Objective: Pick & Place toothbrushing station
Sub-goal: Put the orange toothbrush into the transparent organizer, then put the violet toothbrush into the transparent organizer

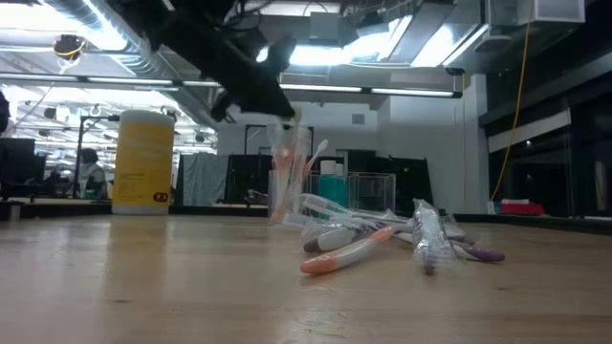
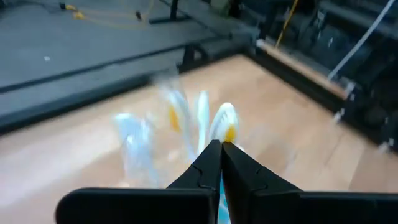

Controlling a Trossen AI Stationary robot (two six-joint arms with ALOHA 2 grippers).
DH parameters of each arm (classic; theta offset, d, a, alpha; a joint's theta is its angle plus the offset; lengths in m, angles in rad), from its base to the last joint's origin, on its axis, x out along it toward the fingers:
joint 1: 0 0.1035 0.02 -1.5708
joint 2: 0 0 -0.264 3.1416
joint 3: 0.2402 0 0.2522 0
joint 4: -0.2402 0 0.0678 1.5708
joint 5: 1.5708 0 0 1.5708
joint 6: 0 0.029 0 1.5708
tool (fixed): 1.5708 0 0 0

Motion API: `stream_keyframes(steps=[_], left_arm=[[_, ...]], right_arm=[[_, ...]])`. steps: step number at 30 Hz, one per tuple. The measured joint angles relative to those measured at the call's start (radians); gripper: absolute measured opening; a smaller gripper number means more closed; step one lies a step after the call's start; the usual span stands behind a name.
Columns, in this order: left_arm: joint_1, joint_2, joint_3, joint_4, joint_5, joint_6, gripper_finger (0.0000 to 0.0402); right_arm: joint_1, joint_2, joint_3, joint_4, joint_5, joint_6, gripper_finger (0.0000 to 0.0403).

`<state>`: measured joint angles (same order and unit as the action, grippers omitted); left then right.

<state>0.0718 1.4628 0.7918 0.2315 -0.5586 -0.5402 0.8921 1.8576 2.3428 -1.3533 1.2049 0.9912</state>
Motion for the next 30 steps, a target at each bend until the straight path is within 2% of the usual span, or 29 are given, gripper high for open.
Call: stream_keyframes(steps=[7,14,16,19,21,23,26,28,30], left_arm=[[-0.013,0.032,0.000,-0.027,0.031,-0.012,0.0041],[-0.011,-0.121,0.000,-0.020,0.029,0.072,0.0109],[-0.017,-0.181,0.000,-0.019,0.074,0.116,0.0122],[-0.033,-0.244,0.000,-0.056,0.215,0.128,0.0131],[-0.053,-0.255,0.001,-0.128,0.300,0.072,0.0131],[-0.090,-0.248,0.000,-0.254,0.342,-0.027,0.0127],[-0.162,-0.174,0.000,-0.422,0.349,-0.308,0.0120],[-0.202,-0.107,-0.001,-0.440,0.369,-0.483,0.0115],[-0.224,-0.051,-0.001,-0.389,0.377,-0.561,0.0111]], right_arm=[[0.000,0.000,0.000,0.000,-0.017,0.022,0.0091],[0.000,0.000,0.000,-0.001,-0.017,0.022,0.0091],[0.000,0.000,0.000,-0.001,-0.017,0.019,0.0091],[0.000,0.000,0.000,-0.012,-0.017,0.018,0.0091],[0.000,0.000,0.000,-0.023,-0.013,0.015,0.0091],[-0.002,0.000,0.000,-0.033,-0.012,0.015,0.0091],[-0.006,0.000,0.000,-0.038,-0.011,0.011,0.0091],[-0.007,0.000,0.000,-0.039,0.000,0.011,0.0091],[-0.007,0.000,0.000,-0.039,0.010,0.011,0.0091]])
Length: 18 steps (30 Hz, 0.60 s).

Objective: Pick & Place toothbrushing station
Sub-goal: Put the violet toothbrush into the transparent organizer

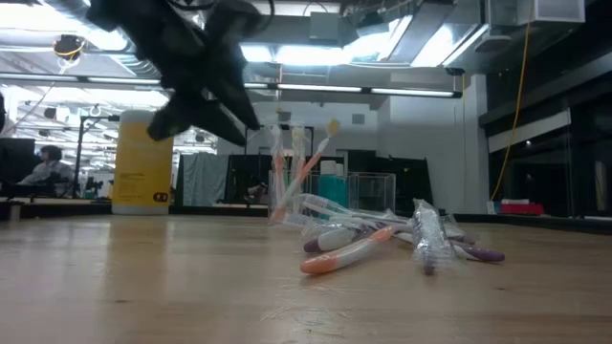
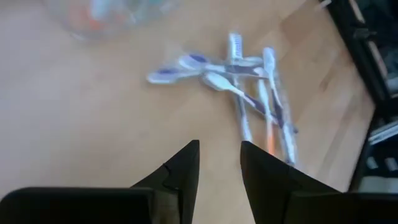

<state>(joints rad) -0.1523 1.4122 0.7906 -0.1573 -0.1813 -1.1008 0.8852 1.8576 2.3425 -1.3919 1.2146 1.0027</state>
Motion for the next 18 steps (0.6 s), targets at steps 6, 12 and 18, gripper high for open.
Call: stream_keyframes(steps=[6,12,18], left_arm=[[0.000,0.089,0.002,0.173,0.006,-0.033,0.0112],[-0.007,0.046,0.001,0.154,-0.011,0.063,0.0111],[-0.037,-0.144,0.002,0.075,-0.233,0.174,0.0104]], right_arm=[[0.000,0.000,0.000,0.000,-0.005,0.005,0.0091],[-0.020,0.012,0.000,-0.030,-0.168,0.098,0.0091],[-0.066,0.038,-0.134,-0.179,-0.538,0.403,0.0091]])
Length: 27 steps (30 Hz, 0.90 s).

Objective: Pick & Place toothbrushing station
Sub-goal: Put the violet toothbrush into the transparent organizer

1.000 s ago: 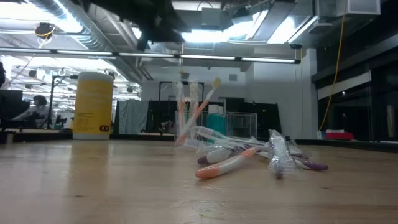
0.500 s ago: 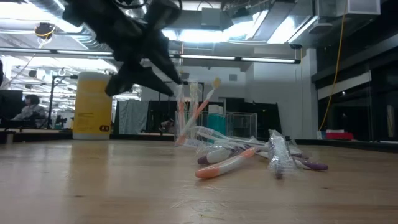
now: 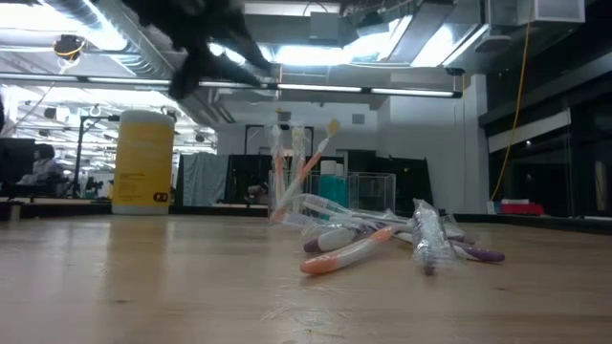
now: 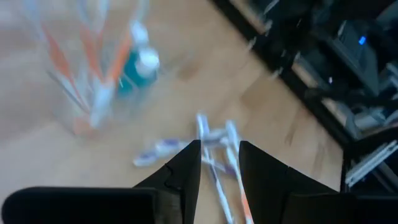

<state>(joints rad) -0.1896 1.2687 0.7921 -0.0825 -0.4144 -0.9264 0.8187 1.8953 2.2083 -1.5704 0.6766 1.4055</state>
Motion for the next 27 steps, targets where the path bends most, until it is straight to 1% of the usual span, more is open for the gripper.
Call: stream_keyframes(steps=[4,5,6,7,8,11,13,16,18,20,22,23,25,27], left_arm=[[-0.009,-0.162,0.000,-0.094,-0.037,0.049,0.0102],[-0.015,-0.204,0.000,-0.111,-0.051,0.050,0.0102],[-0.024,-0.243,0.000,-0.127,-0.066,0.050,0.0102],[-0.035,-0.281,0.000,-0.139,-0.075,0.056,0.0102],[-0.048,-0.314,0.000,-0.143,-0.087,0.064,0.0102],[-0.080,-0.403,0.000,-0.162,-0.108,0.074,0.0102],[-0.099,-0.451,0.000,-0.175,-0.115,0.076,0.0102],[-0.128,-0.507,0.000,-0.200,-0.117,0.076,0.0102],[-0.148,-0.535,0.000,-0.211,-0.117,0.076,0.0102],[-0.172,-0.560,0.000,-0.221,-0.105,0.077,0.0102],[-0.197,-0.581,0.000,-0.227,-0.097,0.077,0.0102],[-0.211,-0.591,0.000,-0.232,-0.092,0.077,0.0102],[-0.241,-0.605,0.000,-0.233,-0.091,0.084,0.0102],[-0.270,-0.618,0.000,-0.233,-0.089,0.095,0.0102]], right_arm=[[0.004,-0.009,-0.211,0.000,-0.231,0.266,0.0091],[0.016,-0.008,-0.266,0.019,-0.272,0.337,0.0091],[0.030,-0.007,-0.316,0.067,-0.291,0.397,0.0091],[0.044,-0.010,-0.366,0.142,-0.290,0.458,0.0091],[0.055,-0.021,-0.412,0.230,-0.264,0.515,0.0091],[0.061,-0.068,-0.550,0.522,-0.115,0.709,0.0091],[0.041,-0.080,-0.650,0.682,-0.064,0.803,0.0091],[-0.018,-0.079,-0.778,0.911,-0.073,0.820,0.0091],[-0.068,-0.077,-0.834,1.016,-0.102,0.805,0.0091],[-0.117,-0.069,-0.881,1.012,-0.160,0.797,0.0091],[-0.152,-0.067,-0.921,0.982,-0.188,0.808,0.0091],[-0.164,-0.069,-0.935,0.973,-0.198,0.811,0.0091],[-0.187,-0.076,-0.962,0.917,-0.252,0.819,0.0091],[-0.209,-0.074,-0.995,0.905,-0.288,0.822,0.0091]])
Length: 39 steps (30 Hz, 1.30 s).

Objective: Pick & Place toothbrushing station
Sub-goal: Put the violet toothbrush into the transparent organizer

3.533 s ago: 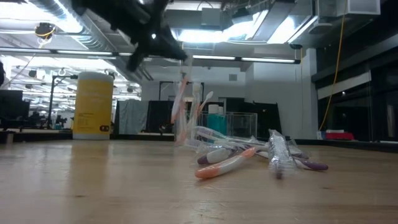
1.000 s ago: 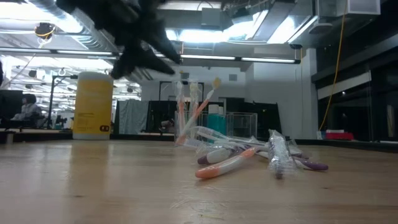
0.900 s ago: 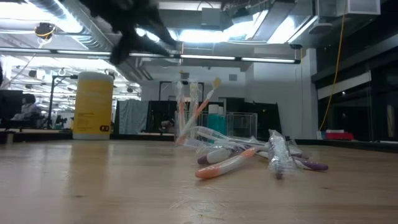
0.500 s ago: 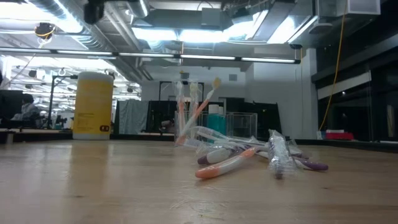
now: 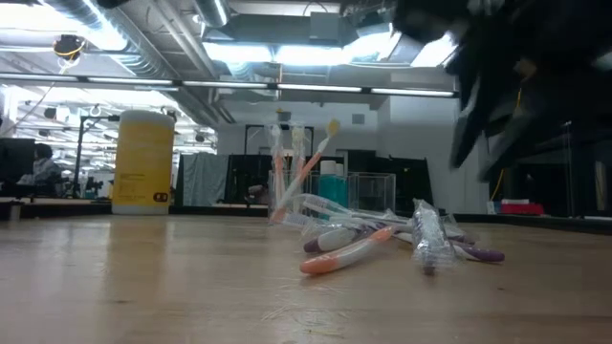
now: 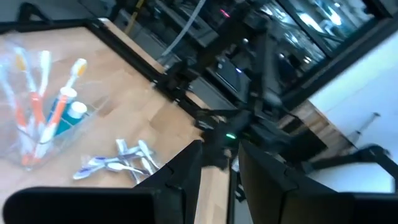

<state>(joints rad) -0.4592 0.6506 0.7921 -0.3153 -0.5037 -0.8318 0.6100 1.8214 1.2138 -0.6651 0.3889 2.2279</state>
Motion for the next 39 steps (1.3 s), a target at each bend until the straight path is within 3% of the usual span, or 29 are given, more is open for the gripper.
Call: stream_keyframes(steps=[11,25,29,32,39], left_arm=[[-0.097,-0.028,0.000,0.004,-0.019,0.034,0.0102],[-0.109,-0.050,0.000,0.004,-0.062,0.034,0.0102],[-0.109,-0.055,0.000,0.004,-0.083,0.034,0.0102],[-0.109,-0.061,0.000,0.003,-0.088,0.034,0.0102],[-0.109,-0.060,0.000,-0.004,-0.131,0.034,0.0102]], right_arm=[[-0.095,0.000,-0.085,0.045,-0.032,-0.050,0.0091],[-0.189,0.000,-0.145,0.135,-0.042,-0.207,0.0091],[-0.206,0.006,-0.145,0.146,-0.035,-0.277,0.0064],[-0.202,0.005,-0.141,0.191,0.024,-0.333,0.0013],[-0.160,0.003,0.019,0.126,0.183,-0.429,0.0003]])
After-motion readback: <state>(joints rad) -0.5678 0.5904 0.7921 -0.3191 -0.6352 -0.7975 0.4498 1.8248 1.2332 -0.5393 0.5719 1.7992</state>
